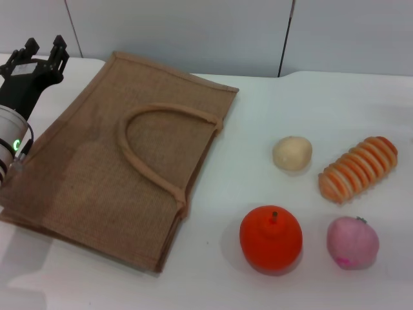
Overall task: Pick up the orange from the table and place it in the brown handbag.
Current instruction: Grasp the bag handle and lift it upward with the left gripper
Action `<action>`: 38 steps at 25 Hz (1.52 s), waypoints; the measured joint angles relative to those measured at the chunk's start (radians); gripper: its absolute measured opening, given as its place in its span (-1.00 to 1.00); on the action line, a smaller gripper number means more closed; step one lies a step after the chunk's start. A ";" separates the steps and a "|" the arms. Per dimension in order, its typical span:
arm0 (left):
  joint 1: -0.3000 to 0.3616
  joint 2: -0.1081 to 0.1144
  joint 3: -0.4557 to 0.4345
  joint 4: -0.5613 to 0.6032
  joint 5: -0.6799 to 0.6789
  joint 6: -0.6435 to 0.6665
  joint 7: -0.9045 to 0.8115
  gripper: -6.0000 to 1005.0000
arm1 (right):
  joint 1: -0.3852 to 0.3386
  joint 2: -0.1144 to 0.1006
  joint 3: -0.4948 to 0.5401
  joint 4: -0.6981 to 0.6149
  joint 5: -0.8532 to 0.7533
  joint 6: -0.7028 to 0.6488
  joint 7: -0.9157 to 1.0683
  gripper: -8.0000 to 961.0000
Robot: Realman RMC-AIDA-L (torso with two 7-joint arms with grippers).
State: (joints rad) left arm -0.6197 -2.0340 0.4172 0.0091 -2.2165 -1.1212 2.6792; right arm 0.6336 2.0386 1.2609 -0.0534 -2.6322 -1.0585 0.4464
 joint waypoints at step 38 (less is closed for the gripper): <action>-0.033 0.009 0.005 0.300 0.645 0.217 -0.904 0.12 | -0.005 0.000 0.002 -0.001 0.000 0.035 -0.006 0.46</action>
State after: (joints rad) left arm -0.6531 -2.0254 0.4217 0.3089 -1.5715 -0.9046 1.7748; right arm 0.6289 2.0382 1.2625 -0.0549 -2.6323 -1.0231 0.4404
